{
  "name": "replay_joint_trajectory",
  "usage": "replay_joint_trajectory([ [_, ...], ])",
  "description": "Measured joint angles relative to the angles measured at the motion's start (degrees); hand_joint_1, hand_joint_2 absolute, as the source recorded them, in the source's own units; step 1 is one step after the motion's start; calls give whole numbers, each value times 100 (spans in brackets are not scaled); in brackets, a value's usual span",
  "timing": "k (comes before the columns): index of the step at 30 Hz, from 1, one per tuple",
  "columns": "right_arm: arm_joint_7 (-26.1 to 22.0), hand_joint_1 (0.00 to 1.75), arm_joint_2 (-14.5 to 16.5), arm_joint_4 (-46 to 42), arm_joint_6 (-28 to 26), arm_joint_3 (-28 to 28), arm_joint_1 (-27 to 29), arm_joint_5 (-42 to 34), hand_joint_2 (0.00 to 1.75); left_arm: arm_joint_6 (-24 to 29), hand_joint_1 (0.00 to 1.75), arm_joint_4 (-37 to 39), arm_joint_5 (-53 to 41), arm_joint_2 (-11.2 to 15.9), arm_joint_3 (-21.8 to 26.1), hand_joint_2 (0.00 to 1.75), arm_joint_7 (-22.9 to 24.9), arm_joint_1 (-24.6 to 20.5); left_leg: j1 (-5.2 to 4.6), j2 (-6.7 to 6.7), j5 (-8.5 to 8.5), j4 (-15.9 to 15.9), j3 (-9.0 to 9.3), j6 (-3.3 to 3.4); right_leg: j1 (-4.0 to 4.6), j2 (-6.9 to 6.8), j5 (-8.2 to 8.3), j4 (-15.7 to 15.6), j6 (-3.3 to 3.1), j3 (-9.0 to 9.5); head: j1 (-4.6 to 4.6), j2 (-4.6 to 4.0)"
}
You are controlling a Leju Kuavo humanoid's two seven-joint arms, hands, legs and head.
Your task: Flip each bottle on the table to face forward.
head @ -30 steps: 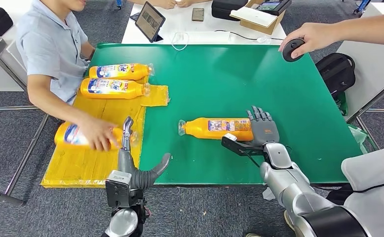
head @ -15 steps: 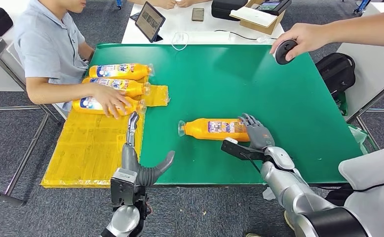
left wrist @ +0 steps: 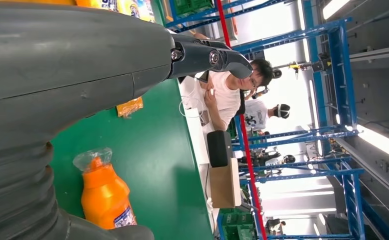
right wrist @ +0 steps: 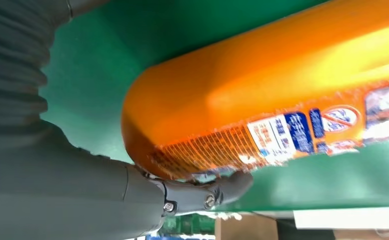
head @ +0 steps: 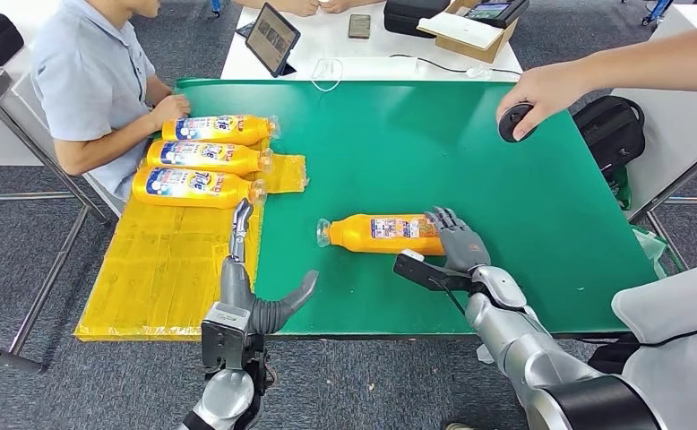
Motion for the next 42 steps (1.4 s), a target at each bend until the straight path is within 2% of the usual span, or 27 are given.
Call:
replay_joint_trajectory([
  [1,90,152,0,8,112,1,-10,17,175,-2,0,0,-2,-1,0,175,2,-2,0,0,0,0,1,0,0,0,0,0,0,0,0,0],
  [3,312,174,-2,19,384,3,-45,91,175,-9,0,1,-5,-1,0,175,10,-12,1,1,0,0,4,0,0,0,0,0,0,0,-1,0],
  [8,827,175,-65,25,1187,53,-244,365,175,-76,0,13,-13,-1,1,175,24,-75,1,3,-1,0,27,0,0,1,-1,-3,0,15,0,0],
  [11,974,175,-114,26,1506,137,-323,515,175,-116,0,37,-13,-1,2,175,25,-105,1,1,-1,-1,39,0,0,1,-1,-4,-1,27,1,0],
  [26,906,175,-172,28,1950,333,-382,567,175,-253,0,97,-11,-1,-2,175,47,-179,1,6,-2,-1,74,0,1,5,-1,-4,-1,58,1,0],
  [30,602,175,-172,28,2038,310,-358,304,175,-299,0,100,-21,-1,-5,175,56,-179,2,9,-2,-1,77,0,1,9,-1,-4,-1,61,2,0],
  [38,-1358,175,78,-11,1994,-113,-20,-865,175,-410,0,98,75,-1,32,175,157,-149,3,24,-4,-2,72,-2,3,31,0,-2,-1,58,0,0],
  [42,-1685,175,232,-281,1836,-210,228,-1546,175,-503,0,90,350,-1,180,175,128,-54,6,22,-3,-3,58,-2,4,29,0,0,-1,46,-1,0],
])
